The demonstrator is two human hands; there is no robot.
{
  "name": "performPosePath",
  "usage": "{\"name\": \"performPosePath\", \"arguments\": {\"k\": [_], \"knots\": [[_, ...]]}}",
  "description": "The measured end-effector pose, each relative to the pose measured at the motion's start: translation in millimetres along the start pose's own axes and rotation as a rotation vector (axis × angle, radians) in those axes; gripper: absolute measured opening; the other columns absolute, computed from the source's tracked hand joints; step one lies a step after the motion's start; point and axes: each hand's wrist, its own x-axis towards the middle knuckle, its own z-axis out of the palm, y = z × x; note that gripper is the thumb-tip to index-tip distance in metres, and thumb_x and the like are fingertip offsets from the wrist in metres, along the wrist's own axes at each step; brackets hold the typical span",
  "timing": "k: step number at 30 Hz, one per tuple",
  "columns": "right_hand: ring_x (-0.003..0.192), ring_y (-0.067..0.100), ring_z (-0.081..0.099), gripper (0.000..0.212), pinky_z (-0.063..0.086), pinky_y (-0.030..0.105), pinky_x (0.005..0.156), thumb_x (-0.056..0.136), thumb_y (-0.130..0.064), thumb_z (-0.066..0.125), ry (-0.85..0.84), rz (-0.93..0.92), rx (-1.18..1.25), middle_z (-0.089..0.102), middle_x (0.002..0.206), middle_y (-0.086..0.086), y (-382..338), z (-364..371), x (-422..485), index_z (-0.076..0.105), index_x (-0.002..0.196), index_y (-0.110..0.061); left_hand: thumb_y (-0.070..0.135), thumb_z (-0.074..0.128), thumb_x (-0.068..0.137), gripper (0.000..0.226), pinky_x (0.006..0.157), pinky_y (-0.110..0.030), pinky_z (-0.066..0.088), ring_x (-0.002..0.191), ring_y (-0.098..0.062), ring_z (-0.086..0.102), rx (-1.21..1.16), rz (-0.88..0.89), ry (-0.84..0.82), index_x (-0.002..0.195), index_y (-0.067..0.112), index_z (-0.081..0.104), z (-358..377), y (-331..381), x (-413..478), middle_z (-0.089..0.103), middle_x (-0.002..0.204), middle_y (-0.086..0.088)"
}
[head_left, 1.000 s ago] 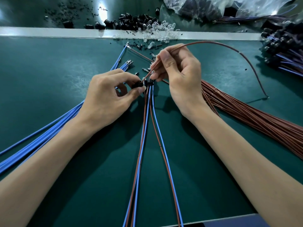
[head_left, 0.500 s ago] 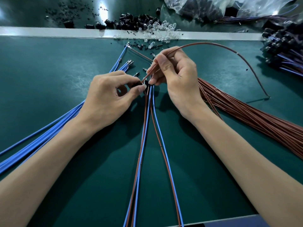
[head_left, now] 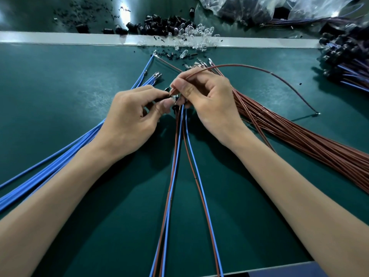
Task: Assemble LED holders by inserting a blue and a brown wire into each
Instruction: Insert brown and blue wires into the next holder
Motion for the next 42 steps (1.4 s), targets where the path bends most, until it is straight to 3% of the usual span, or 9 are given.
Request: {"name": "performPosePath", "arguments": {"k": [3, 9, 15, 19, 23, 26, 31, 37, 42], "knots": [[0.062, -0.004, 0.059, 0.010, 0.047, 0.013, 0.061, 0.087, -0.011, 0.067, 0.008, -0.006, -0.021, 0.063, 0.075, -0.013, -1, -1, 0, 0.066, 0.081, -0.019, 0.024, 0.057, 0.091, 0.024, 0.060, -0.036, 0.047, 0.063, -0.023, 0.058, -0.001, -0.011, 0.011, 0.095, 0.004, 0.071, 0, 1, 0, 0.065, 0.078, -0.005], [0.059, -0.006, 0.055, 0.004, 0.042, 0.013, 0.064, 0.085, -0.016, 0.070, -0.023, -0.001, -0.044, 0.062, 0.065, -0.020, -1, -3, 2, 0.069, 0.081, -0.017, 0.031, 0.055, 0.091, 0.015, 0.057, -0.041, 0.048, 0.059, -0.022, 0.060, -0.070, -0.022, -0.007, 0.086, 0.022, 0.067, -2, 7, -1, 0.065, 0.072, 0.003], [0.053, 0.010, 0.058, 0.006, 0.050, 0.022, 0.055, 0.094, -0.015, 0.055, 0.001, 0.096, 0.350, 0.066, 0.068, -0.004, -4, -4, 3, 0.056, 0.094, -0.009, 0.034, 0.054, 0.091, 0.015, 0.053, -0.036, 0.046, 0.052, -0.017, 0.057, -0.113, -0.058, 0.013, 0.085, 0.024, 0.065, -2, 10, -1, 0.063, 0.067, 0.005], [0.053, 0.012, 0.059, 0.016, 0.049, 0.023, 0.055, 0.098, -0.016, 0.048, 0.089, 0.114, 0.437, 0.066, 0.069, 0.002, -3, -6, 7, 0.052, 0.084, -0.010, 0.033, 0.056, 0.091, 0.010, 0.051, -0.037, 0.047, 0.047, -0.012, 0.055, -0.146, -0.084, -0.021, 0.084, 0.031, 0.063, -2, 9, -2, 0.064, 0.064, 0.005], [0.054, 0.010, 0.059, 0.019, 0.048, 0.022, 0.055, 0.096, -0.014, 0.054, 0.109, 0.103, 0.390, 0.066, 0.068, -0.001, 0, -7, 7, 0.055, 0.077, -0.013, 0.034, 0.061, 0.087, 0.006, 0.056, -0.028, 0.048, 0.053, -0.017, 0.058, -0.164, -0.073, -0.062, 0.081, 0.034, 0.061, -1, 10, -3, 0.065, 0.062, 0.005], [0.053, 0.008, 0.058, 0.019, 0.047, 0.021, 0.054, 0.093, -0.015, 0.059, 0.086, 0.058, 0.260, 0.066, 0.065, -0.005, 0, -7, 5, 0.058, 0.075, -0.015, 0.035, 0.062, 0.086, 0.008, 0.063, -0.013, 0.044, 0.060, 0.000, 0.059, -0.158, -0.067, -0.080, 0.080, 0.029, 0.063, -1, 10, -3, 0.067, 0.072, 0.012], [0.057, 0.004, 0.056, 0.015, 0.046, 0.020, 0.057, 0.087, -0.019, 0.066, -0.040, 0.001, 0.031, 0.060, 0.067, -0.010, -1, -1, 1, 0.062, 0.073, -0.019, 0.032, 0.064, 0.086, 0.015, 0.061, -0.012, 0.041, 0.058, 0.002, 0.056, -0.150, -0.083, -0.095, 0.076, 0.020, 0.066, -1, 12, -3, 0.066, 0.063, 0.009], [0.056, 0.012, 0.060, 0.011, 0.051, 0.022, 0.055, 0.096, -0.017, 0.049, -0.033, 0.184, 0.535, 0.063, 0.071, 0.003, -5, -3, 4, 0.051, 0.096, -0.006, 0.040, 0.060, 0.081, 0.022, 0.056, -0.015, 0.039, 0.055, -0.001, 0.052, -0.231, -0.202, -0.024, 0.073, 0.021, 0.065, -3, 18, -1, 0.067, 0.063, 0.003], [0.056, 0.013, 0.063, 0.020, 0.052, 0.020, 0.054, 0.102, -0.011, 0.041, 0.156, 0.215, 0.783, 0.065, 0.068, 0.005, -6, -10, 9, 0.050, 0.085, -0.005, 0.040, 0.060, 0.082, 0.027, 0.052, -0.012, 0.036, 0.052, -0.002, 0.049, -0.236, -0.229, -0.052, 0.069, 0.017, 0.066, -5, 17, -2, 0.067, 0.059, 0.009]]}}
